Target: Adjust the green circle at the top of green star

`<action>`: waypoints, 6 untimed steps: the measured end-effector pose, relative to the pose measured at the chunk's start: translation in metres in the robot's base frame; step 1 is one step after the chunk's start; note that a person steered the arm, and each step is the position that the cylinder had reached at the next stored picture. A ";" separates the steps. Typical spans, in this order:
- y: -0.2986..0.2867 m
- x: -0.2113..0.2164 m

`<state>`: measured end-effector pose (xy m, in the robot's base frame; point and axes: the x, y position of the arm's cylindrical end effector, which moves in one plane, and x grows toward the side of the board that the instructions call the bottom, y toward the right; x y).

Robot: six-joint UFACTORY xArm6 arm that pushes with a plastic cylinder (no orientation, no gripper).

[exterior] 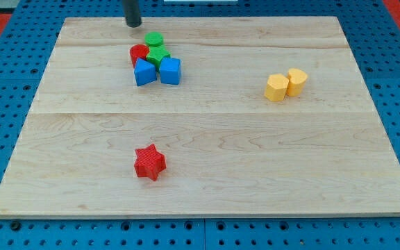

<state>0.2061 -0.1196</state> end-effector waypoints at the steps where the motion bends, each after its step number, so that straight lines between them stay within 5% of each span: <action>1: 0.032 0.014; 4: 0.043 0.046; 5: 0.102 0.023; 6: 0.178 0.066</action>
